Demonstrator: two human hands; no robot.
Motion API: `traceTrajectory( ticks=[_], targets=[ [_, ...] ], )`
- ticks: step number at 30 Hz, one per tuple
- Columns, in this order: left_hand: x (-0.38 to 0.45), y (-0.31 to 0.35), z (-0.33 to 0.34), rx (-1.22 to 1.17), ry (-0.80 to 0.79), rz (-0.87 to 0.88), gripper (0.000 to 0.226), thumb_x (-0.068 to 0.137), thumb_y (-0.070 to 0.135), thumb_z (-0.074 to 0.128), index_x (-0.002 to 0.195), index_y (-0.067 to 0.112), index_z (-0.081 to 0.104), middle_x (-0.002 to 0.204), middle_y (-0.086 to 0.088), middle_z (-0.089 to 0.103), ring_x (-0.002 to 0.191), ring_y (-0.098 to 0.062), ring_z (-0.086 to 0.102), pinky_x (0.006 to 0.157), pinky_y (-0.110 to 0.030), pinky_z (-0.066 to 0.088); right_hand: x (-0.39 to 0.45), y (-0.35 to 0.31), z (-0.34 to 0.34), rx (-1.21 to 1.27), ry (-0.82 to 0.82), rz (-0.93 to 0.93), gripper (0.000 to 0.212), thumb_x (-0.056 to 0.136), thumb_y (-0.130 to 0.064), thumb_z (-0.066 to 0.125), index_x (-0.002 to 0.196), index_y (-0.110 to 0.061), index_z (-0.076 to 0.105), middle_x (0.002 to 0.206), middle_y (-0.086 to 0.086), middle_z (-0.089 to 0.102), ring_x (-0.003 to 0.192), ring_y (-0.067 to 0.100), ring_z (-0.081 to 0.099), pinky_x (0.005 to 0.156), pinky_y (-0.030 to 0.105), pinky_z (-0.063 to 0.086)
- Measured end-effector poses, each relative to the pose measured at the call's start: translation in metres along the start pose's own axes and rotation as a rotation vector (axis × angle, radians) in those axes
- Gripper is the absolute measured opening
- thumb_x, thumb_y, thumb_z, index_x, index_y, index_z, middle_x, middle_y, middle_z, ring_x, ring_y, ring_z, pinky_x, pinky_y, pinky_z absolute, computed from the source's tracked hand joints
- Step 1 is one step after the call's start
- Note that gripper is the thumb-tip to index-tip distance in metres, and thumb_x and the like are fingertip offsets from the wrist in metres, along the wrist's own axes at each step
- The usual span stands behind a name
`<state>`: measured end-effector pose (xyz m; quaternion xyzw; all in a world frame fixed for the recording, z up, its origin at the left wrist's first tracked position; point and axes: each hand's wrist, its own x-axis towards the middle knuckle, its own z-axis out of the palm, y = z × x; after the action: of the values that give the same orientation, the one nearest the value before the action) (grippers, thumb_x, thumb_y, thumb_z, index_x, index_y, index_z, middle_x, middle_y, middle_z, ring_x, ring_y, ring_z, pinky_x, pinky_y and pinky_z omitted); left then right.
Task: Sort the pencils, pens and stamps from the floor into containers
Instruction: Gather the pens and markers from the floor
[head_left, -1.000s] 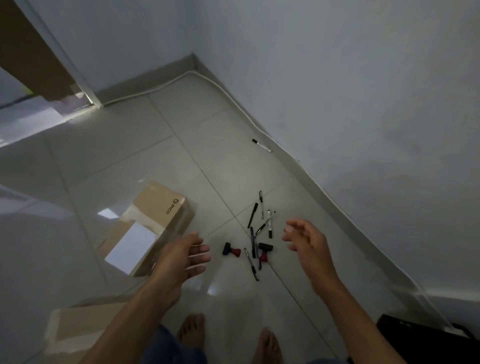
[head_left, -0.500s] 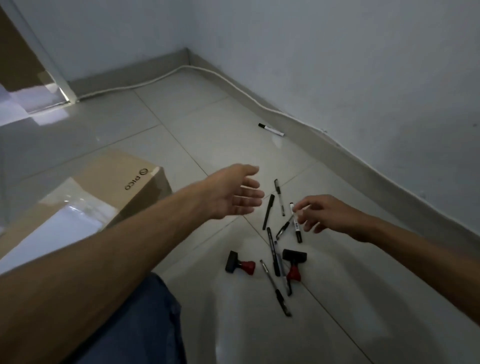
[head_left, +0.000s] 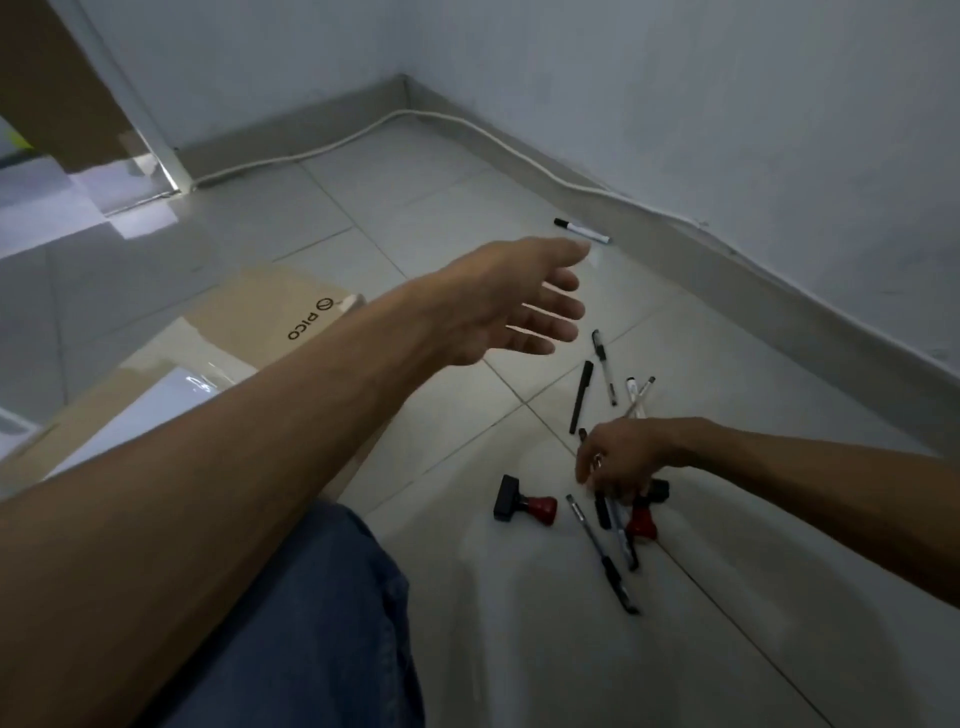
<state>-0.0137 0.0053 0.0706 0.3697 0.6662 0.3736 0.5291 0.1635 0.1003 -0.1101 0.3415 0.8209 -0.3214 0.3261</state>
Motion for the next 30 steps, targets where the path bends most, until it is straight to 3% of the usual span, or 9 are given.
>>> traceTrajectory(
  ticks=[2, 6, 8, 11, 14, 18, 25, 30],
  targets=[
    [-0.003, -0.004, -0.003, 0.027, -0.053, -0.013, 0.045, 0.102, 0.050, 0.056, 0.121, 0.011, 0.066, 0.112, -0.009, 0.077, 0.097, -0.023, 0.075, 0.080, -0.036, 0.060, 0.004, 0.001, 0.014, -0.010, -0.031, 0.022, 0.030, 0.096, -0.034, 0.071, 0.122, -0.020, 0.070, 0.108, 0.001, 0.071, 0.087, 0.014, 0.071, 0.069, 0.024, 0.058],
    [0.002, -0.010, -0.006, 0.102, -0.060, -0.073, 0.045, 0.101, 0.051, 0.057, 0.120, 0.011, 0.067, 0.110, -0.008, 0.079, 0.096, -0.022, 0.076, 0.082, -0.036, 0.062, 0.007, 0.005, 0.033, -0.138, 0.112, 0.002, 0.056, 0.085, -0.052, 0.078, 0.128, -0.020, 0.060, 0.121, 0.006, 0.066, 0.099, 0.020, 0.063, 0.083, 0.034, 0.056],
    [0.006, -0.006, -0.001, 0.089, -0.047, -0.058, 0.045, 0.101, 0.051, 0.057, 0.120, 0.011, 0.067, 0.109, -0.008, 0.079, 0.096, -0.022, 0.076, 0.080, -0.036, 0.061, 0.006, 0.003, 0.050, -0.216, 0.151, -0.005, 0.060, 0.084, -0.054, 0.078, 0.126, -0.017, 0.056, 0.118, 0.009, 0.064, 0.095, 0.021, 0.056, 0.079, 0.034, 0.051],
    [0.006, -0.003, 0.007, 0.070, -0.075, -0.037, 0.044, 0.102, 0.051, 0.056, 0.121, 0.012, 0.067, 0.111, -0.008, 0.078, 0.096, -0.022, 0.075, 0.081, -0.036, 0.060, 0.008, -0.001, 0.073, -0.282, 0.247, 0.012, 0.048, 0.084, -0.042, 0.076, 0.117, -0.015, 0.054, 0.112, 0.014, 0.060, 0.084, 0.022, 0.051, 0.071, 0.036, 0.051],
    [0.007, -0.006, 0.009, 0.089, -0.097, -0.052, 0.045, 0.101, 0.050, 0.057, 0.121, 0.011, 0.067, 0.111, -0.009, 0.078, 0.095, -0.022, 0.075, 0.082, -0.037, 0.061, 0.011, -0.002, 0.083, -0.275, 0.293, 0.034, 0.042, 0.083, -0.031, 0.073, 0.118, -0.015, 0.056, 0.115, 0.016, 0.058, 0.088, 0.026, 0.057, 0.072, 0.037, 0.053],
    [0.011, -0.008, 0.007, 0.093, -0.089, -0.071, 0.045, 0.100, 0.051, 0.059, 0.121, 0.011, 0.068, 0.109, -0.008, 0.079, 0.093, -0.022, 0.076, 0.080, -0.036, 0.061, 0.014, -0.001, 0.086, -0.291, 0.315, 0.053, 0.047, 0.082, -0.031, 0.074, 0.122, -0.014, 0.055, 0.118, 0.016, 0.056, 0.102, 0.030, 0.062, 0.072, 0.036, 0.050],
    [0.013, -0.006, 0.007, 0.085, -0.077, -0.089, 0.046, 0.100, 0.050, 0.059, 0.121, 0.010, 0.067, 0.111, -0.010, 0.079, 0.092, -0.022, 0.075, 0.079, -0.036, 0.060, 0.017, 0.005, 0.096, -0.335, 0.344, 0.003, 0.050, 0.086, -0.014, 0.075, 0.124, -0.010, 0.044, 0.120, 0.020, 0.052, 0.101, 0.032, 0.061, 0.075, 0.038, 0.048],
    [0.015, -0.007, 0.008, 0.076, -0.070, -0.101, 0.046, 0.100, 0.049, 0.060, 0.122, 0.009, 0.066, 0.112, -0.011, 0.078, 0.091, -0.023, 0.074, 0.080, -0.037, 0.059, 0.016, 0.011, 0.092, -0.262, 0.314, -0.033, 0.059, 0.084, -0.014, 0.075, 0.131, -0.007, 0.041, 0.121, 0.019, 0.050, 0.100, 0.030, 0.058, 0.073, 0.035, 0.046]
  ],
)
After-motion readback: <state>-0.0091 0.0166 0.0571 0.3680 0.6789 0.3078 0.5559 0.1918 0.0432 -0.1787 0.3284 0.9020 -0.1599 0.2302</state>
